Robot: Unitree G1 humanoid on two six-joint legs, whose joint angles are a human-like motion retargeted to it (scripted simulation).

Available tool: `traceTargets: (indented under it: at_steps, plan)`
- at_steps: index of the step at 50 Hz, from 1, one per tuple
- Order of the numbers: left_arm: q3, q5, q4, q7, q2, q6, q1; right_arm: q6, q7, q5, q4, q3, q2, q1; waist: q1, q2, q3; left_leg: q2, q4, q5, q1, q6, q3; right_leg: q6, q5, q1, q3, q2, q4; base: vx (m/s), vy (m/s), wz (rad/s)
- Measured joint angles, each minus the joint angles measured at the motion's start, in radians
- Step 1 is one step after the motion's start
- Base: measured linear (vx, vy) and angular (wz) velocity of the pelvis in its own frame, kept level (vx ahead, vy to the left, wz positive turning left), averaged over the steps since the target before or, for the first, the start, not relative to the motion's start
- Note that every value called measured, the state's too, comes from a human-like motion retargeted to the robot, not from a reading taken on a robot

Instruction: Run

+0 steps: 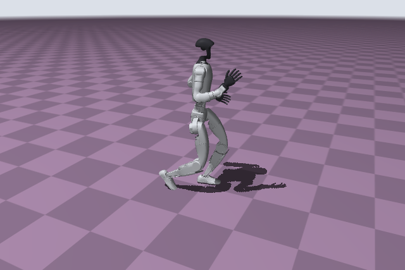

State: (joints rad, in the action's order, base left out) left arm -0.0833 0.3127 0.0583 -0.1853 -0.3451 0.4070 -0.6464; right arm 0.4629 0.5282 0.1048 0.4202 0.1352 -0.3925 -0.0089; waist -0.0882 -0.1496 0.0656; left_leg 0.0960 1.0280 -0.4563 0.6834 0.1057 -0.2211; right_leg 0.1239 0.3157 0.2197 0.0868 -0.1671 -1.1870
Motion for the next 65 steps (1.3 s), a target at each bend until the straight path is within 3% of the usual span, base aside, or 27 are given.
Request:
traceTargets:
  at_steps: [3,5,8,10,12,15,18,20,21,25,27,28,30,32,34,37,40,43,45,47,50,54,56,58,60,62,65]
  plan:
    - [-0.014,-0.079,0.07,-0.1,0.022,0.018,0.263,-0.025,-0.038,-0.004,-0.16,0.042,0.032,0.205,0.115,0.001,-0.022,0.082,-0.012,-0.17,-0.171,0.094,0.033,-0.071,0.038,0.187,-0.002,-0.143,-0.384,-0.03,0.1,-0.02]
    - [-0.004,-0.155,0.106,-0.186,0.003,0.019,0.533,-0.013,-0.077,-0.032,-0.306,0.069,0.028,0.336,0.195,0.02,-0.043,0.117,-0.113,-0.245,-0.329,0.106,0.08,-0.103,0.124,0.371,-0.031,-0.159,-0.495,0.02,0.08,-0.22]
    - [0.009,-0.156,0.19,-0.245,-0.035,0.066,0.764,0.002,-0.159,-0.135,-0.39,0.069,-0.021,0.528,0.28,0.106,-0.039,0.055,-0.266,-0.132,-0.55,-0.013,0.136,-0.112,0.195,0.517,0.029,-0.067,-0.289,0.08,-0.04,-0.25]
    - [-0.006,-0.139,0.235,-0.242,-0.049,0.107,0.788,0.006,-0.195,-0.191,-0.385,0.041,-0.034,0.63,0.303,0.158,-0.027,-0.029,-0.24,0.044,-0.615,-0.115,0.153,-0.087,0.179,0.524,0.075,0.037,-0.044,0.04,-0.12,-0.08]
    - [-0.038,-0.124,0.23,-0.197,-0.045,0.114,0.718,0.001,-0.195,-0.218,-0.346,0.02,-0.02,0.649,0.274,0.192,-0.021,-0.123,-0.052,0.196,-0.577,-0.167,0.157,-0.071,0.131,0.473,0.097,0.138,0.126,-0.05,-0.1,-0.11]
    - [-0.085,-0.097,0.121,-0.106,-0.025,0.051,0.521,0.006,-0.142,-0.192,-0.249,0.011,-0.002,0.514,0.182,0.189,-0.039,-0.251,0.36,0.208,-0.438,-0.094,0.132,-0.132,0.195,0.357,0.086,0.209,0.119,-0.07,-0.08,-0.18]
    - [-0.083,-0.074,-0.068,-0.006,-0.002,-0.045,0.305,-0.013,-0.047,-0.072,-0.146,-0.03,-0.013,0.174,0.052,0.169,-0.081,-0.349,0.734,0.027,-0.156,0.036,0.15,-0.208,0.375,0.211,0.036,0.264,0.119,-0.04,-0.09,-0.16]
    - [-0.05,-0.041,-0.118,0.047,-0.007,-0.057,0.161,-0.022,0.027,0.006,-0.089,-0.054,-0.043,-0.074,-0.02,0.141,-0.09,-0.332,0.769,-0.044,0.037,0.077,0.146,-0.205,0.417,0.115,-0.006,0.264,0.178,0.0,0.0,0.0]
    - [-0.027,-0.014,-0.107,0.07,-0.019,-0.048,0.09,-0.015,0.048,0.013,-0.059,-0.054,-0.052,-0.143,-0.043,0.118,-0.082,-0.308,0.689,-0.055,0.091,0.081,0.118,-0.174,0.382,0.062,-0.017,0.244,0.22,0.04,0.06,0.18]
    - [0.029,0.069,-0.044,0.091,-0.024,-0.005,-0.06,0.019,0.043,-0.014,0.027,-0.015,-0.049,-0.151,-0.071,0.036,-0.022,-0.132,0.182,0.001,0.106,0.006,0.005,0.007,0.071,-0.062,-0.022,0.114,0.251,0.04,0.12,0.38]
    - [0.013,0.051,-0.008,0.037,0.006,0.004,-0.003,0.019,0.004,-0.022,0.003,0.027,-0.021,-0.026,-0.019,0.014,0.002,-0.04,0.03,0.029,0.016,-0.009,-0.022,0.034,-0.062,-0.019,-0.01,0.021,0.075,-0.05,0.09,0.38]
    - [0.006,0.034,0.018,0.008,0.021,0.012,0.054,0.014,-0.012,-0.025,-0.033,0.044,-0.008,0.046,0.012,0.015,0.006,-0.013,0.016,0.002,-0.033,0.006,-0.02,0.015,-0.075,0.018,0.003,-0.025,-0.043,-0.05,0.09,0.13]
    - [-0.004,-0.022,0.072,-0.064,0.035,0.026,0.237,-0.005,-0.042,-0.03,-0.145,0.074,0.008,0.207,0.088,0.018,-0.006,0.048,-0.007,-0.106,-0.159,0.06,0.007,-0.047,-0.021,0.143,0.011,-0.128,-0.304,-0.03,0.1,0.02]
    - [0.0,-0.107,0.111,-0.148,0.005,0.027,0.502,-0.007,-0.077,-0.041,-0.28,0.09,0.0,0.349,0.172,0.031,-0.031,0.094,-0.09,-0.206,-0.314,0.083,0.057,-0.091,0.095,0.318,-0.014,-0.162,-0.446,0.01,0.09,0.0]
    - [0.009,-0.151,0.148,-0.211,-0.036,0.04,0.725,0.003,-0.123,-0.083,-0.358,0.086,-0.03,0.472,0.238,0.072,-0.047,0.088,-0.202,-0.212,-0.473,0.044,0.106,-0.109,0.168,0.455,0.0,-0.127,-0.406,0.04,0.0,-0.08]
    - [0.0,-0.161,0.218,-0.25,-0.081,0.096,0.867,0.009,-0.18,-0.157,-0.377,0.047,-0.073,0.635,0.306,0.153,-0.039,-0.003,-0.273,-0.045,-0.634,-0.088,0.152,-0.099,0.207,0.537,0.073,0.003,-0.11,0.08,-0.1,-0.01]
    - [-0.039,-0.166,0.239,-0.226,-0.085,0.127,0.821,0.01,-0.18,-0.192,-0.348,0.011,-0.065,0.693,0.296,0.213,-0.021,-0.126,-0.075,0.202,-0.626,-0.192,0.178,-0.077,0.15,0.499,0.11,0.16,0.158,-0.03,-0.1,0.02]
    - [-0.084,-0.15,0.14,-0.152,-0.048,0.074,0.64,0.008,-0.126,-0.162,-0.286,0.017,-0.034,0.559,0.215,0.22,-0.036,-0.229,0.313,0.261,-0.505,-0.155,0.174,-0.158,0.217,0.407,0.096,0.24,0.105,-0.07,-0.07,-0.13]
    - [-0.102,-0.14,-0.002,-0.087,-0.014,0.003,0.501,-0.01,-0.059,-0.094,-0.245,0.015,-0.019,0.352,0.14,0.214,-0.063,-0.309,0.612,0.163,-0.333,-0.069,0.182,-0.221,0.327,0.324,0.071,0.281,0.073,-0.05,-0.09,-0.12]
    - [-0.1,-0.137,-0.124,-0.031,0.007,-0.049,0.351,-0.02,0.005,-0.006,-0.187,-0.008,-0.022,0.109,0.061,0.191,-0.079,-0.332,0.772,0.04,-0.129,0.012,0.179,-0.236,0.41,0.225,0.02,0.299,0.103,-0.02,-0.03,-0.04]
    - [-0.037,-0.083,-0.128,0.057,-0.027,-0.044,0.107,-0.019,0.1,0.066,-0.079,-0.042,-0.038,-0.171,-0.031,0.122,-0.068,-0.277,0.657,-0.046,0.115,0.062,0.118,-0.173,0.377,0.057,-0.039,0.257,0.225,0.04,0.04,0.15]
    - [0.031,-0.009,-0.024,0.073,-0.034,0.005,-0.04,0.017,0.073,0.033,0.016,-0.018,-0.021,-0.114,-0.055,0.024,-0.002,-0.093,0.077,0.026,0.091,-0.02,0.0,0.02,0.03,-0.056,-0.03,0.104,0.229,0.04,0.12,0.31]
    - [0.022,-0.028,0.02,0.022,-0.004,0.014,0.014,0.02,0.03,0.024,-0.01,0.016,0.006,0.002,-0.005,-0.008,0.025,-0.004,-0.083,0.067,-0.002,-0.032,-0.032,0.041,-0.085,-0.007,-0.018,0.002,0.056,-0.04,0.09,0.23]
    - [0.006,-0.07,0.069,-0.035,0.019,0.022,0.147,0.009,-0.006,0.023,-0.091,0.046,0.026,0.139,0.062,-0.012,0.028,0.047,-0.106,0.002,-0.114,0.009,-0.023,-0.019,-0.046,0.09,0.004,-0.104,-0.186,-0.04,0.09,-0.12]
    - [-0.001,-0.139,0.113,-0.093,0.006,0.028,0.351,-0.007,-0.036,0.02,-0.206,0.073,0.027,0.279,0.142,-0.002,0.012,0.088,-0.12,-0.135,-0.249,0.058,0.023,-0.096,0.099,0.241,0.0,-0.178,-0.396,-0.01,0.08,-0.23]
    - [0.0,-0.197,0.12,-0.156,-0.03,0.025,0.584,0.002,-0.068,-0.002,-0.303,0.085,0.0,0.39,0.211,0.028,-0.009,0.1,-0.197,-0.211,-0.402,0.055,0.074,-0.129,0.209,0.403,-0.003,-0.166,-0.426,0.04,0.03,-0.3]
    - [-0.008,-0.2,0.137,-0.217,-0.068,0.068,0.804,0.015,-0.127,-0.062,-0.365,0.064,-0.06,0.544,0.277,0.111,-0.025,0.034,-0.3,-0.135,-0.608,-0.048,0.126,-0.132,0.292,0.534,0.058,-0.049,-0.18,0.07,-0.07,-0.21]
